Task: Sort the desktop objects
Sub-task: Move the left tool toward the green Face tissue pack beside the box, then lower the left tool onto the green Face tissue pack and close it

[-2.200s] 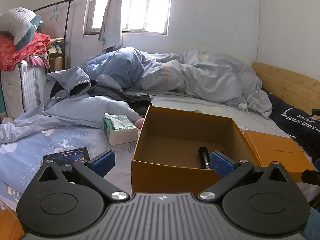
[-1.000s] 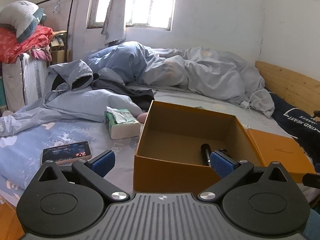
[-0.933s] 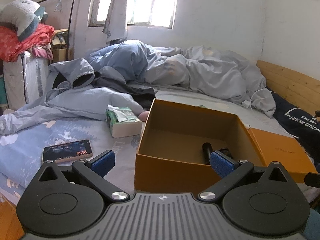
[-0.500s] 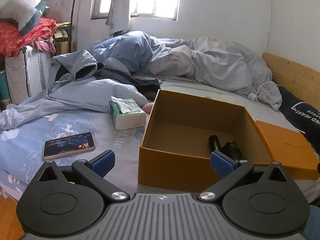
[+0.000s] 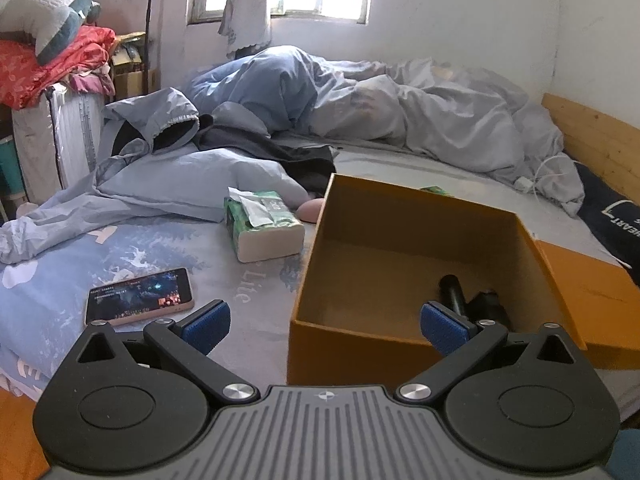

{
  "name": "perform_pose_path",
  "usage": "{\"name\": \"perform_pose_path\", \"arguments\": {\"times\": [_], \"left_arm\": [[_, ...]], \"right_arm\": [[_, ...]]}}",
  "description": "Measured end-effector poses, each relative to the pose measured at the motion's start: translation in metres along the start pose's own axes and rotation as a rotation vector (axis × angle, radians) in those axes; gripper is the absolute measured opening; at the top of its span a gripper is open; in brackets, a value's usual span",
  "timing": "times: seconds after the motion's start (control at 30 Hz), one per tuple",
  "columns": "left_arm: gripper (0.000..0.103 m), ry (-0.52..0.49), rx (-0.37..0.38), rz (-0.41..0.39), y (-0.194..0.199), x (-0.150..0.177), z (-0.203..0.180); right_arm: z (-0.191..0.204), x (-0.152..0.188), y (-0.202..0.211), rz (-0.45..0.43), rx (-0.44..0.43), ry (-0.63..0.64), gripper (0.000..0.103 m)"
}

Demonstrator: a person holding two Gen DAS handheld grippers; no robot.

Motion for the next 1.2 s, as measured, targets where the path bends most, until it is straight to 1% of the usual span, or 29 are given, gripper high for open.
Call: {"name": "perform_pose_path", "arguments": {"times": [0.13, 0.2, 0.43, 0.63, 0.93, 1.2], "left_arm": [[0.103, -0.001, -0.014, 0.008, -0.015, -0.013, 0.001], [0.103, -0.001, -0.02, 0.013, -0.022, -0.02, 0.001], [0.103, 0.029, -0.032, 0.013, -0.05, -0.045, 0.002], [0.103, 0.051, -0.045, 0.045, -0.083, -0.068, 0.008], [0.103, 0.134, -0.091, 0.115, -0.147, -0.093, 0.024], [0.103, 0.212, -0.123, 0.191, -0.203, -0.105, 0.039]], "right_arm": [[-0.003, 0.003, 0.004, 0.002, 0.01, -0.024, 0.103], [-0.034, -0.037, -0.061, 0.01, 0.008, -0.034, 0.103], [-0.034, -0.049, -0.07, -0.005, 0.01, -0.035, 0.103], [-0.037, -0.063, -0.086, -0.022, 0.023, -0.053, 0.103], [-0.041, -0.072, -0.106, -0.022, 0.027, -0.081, 0.103], [-0.046, -0.074, -0.119, -0.015, 0.043, -0.11, 0.103]]}}
Point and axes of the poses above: each gripper's, at about its wrist camera, not at the fingertips, and y roughly against the way its jaws point, z to its left, x to its underside, the point moved 1 cm from there along -y, roughly the way its jaws point, and after that the axes turned 6 degrees about -z, right-handed, at the moved point
